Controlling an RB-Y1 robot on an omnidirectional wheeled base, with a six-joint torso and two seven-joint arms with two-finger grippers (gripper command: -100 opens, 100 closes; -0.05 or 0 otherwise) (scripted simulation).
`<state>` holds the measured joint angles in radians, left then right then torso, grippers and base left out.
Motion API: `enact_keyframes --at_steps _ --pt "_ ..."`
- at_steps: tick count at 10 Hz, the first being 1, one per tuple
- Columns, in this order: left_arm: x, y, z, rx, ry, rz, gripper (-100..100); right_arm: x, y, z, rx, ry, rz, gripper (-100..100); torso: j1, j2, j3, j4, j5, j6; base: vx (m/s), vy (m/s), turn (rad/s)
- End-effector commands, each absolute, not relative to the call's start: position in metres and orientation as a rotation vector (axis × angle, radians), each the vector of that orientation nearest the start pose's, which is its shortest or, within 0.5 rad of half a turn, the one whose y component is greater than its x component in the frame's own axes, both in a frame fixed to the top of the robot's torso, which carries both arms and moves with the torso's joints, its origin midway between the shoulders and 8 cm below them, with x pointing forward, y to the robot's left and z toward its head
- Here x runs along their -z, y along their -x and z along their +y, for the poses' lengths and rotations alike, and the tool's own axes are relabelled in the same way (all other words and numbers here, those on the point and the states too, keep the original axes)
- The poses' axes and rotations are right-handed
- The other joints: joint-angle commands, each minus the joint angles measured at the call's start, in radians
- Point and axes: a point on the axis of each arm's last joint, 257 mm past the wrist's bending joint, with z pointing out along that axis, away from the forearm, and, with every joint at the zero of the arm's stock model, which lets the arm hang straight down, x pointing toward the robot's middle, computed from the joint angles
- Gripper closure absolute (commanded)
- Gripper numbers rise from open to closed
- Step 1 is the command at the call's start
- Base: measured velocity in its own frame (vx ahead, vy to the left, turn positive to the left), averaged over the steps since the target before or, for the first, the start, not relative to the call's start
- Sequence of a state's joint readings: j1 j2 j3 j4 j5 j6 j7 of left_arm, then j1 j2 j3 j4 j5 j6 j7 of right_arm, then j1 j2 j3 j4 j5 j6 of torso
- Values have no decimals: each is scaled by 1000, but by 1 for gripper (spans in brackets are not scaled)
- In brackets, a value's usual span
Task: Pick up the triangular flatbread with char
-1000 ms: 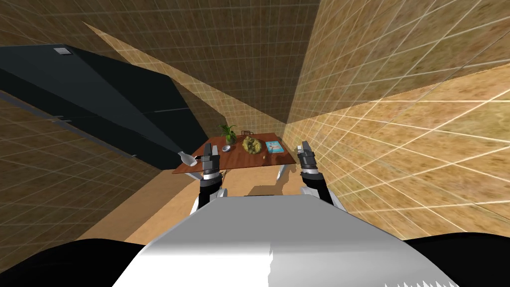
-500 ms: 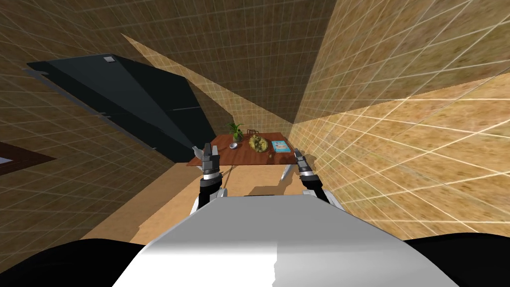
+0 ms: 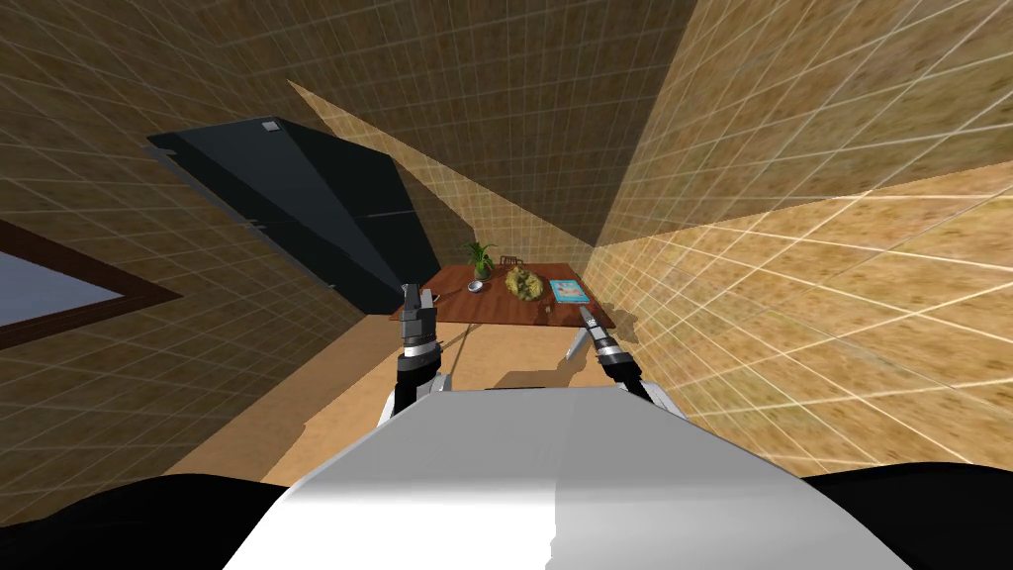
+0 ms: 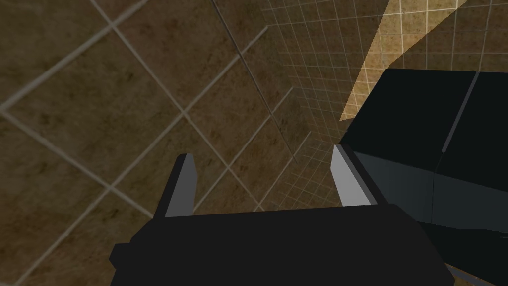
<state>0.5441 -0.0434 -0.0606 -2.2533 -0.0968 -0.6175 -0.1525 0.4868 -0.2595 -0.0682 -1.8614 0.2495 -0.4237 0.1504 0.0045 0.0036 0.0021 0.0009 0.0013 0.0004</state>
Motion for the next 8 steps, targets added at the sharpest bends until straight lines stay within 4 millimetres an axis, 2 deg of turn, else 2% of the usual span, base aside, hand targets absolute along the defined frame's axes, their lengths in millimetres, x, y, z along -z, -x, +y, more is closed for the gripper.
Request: enact_keyframes --at_steps 1,2,3,4,6,8 --pt "-21 -330 253 1159 535 634 0 211 -395 -327 -720 -538 1364 -100 0 0 0 0 0 0 -23 57 116" --pt "-21 -330 253 1159 535 634 0 216 -394 -329 -716 -545 1372 -100 -1 -1 -1 0 0 0 -16 44 56" --pt "-21 -330 253 1158 535 634 0 235 -394 -337 -669 -537 1424 -100 -2 -1 -1 0 -1 0 -20 65 111" --pt "-21 -330 253 1159 535 634 0 237 -394 -338 -667 -541 1428 -100 -1 -1 -1 0 0 0 -11 53 47" --pt "-21 -330 253 1159 535 634 0 258 -392 -347 -617 -536 1484 -100 -1 -2 -1 0 0 0 -5 57 76" --pt "-21 -330 253 1159 535 634 0 291 -392 -364 -524 -511 1577 -100 -2 -2 -1 0 0 0 -6 75 123"
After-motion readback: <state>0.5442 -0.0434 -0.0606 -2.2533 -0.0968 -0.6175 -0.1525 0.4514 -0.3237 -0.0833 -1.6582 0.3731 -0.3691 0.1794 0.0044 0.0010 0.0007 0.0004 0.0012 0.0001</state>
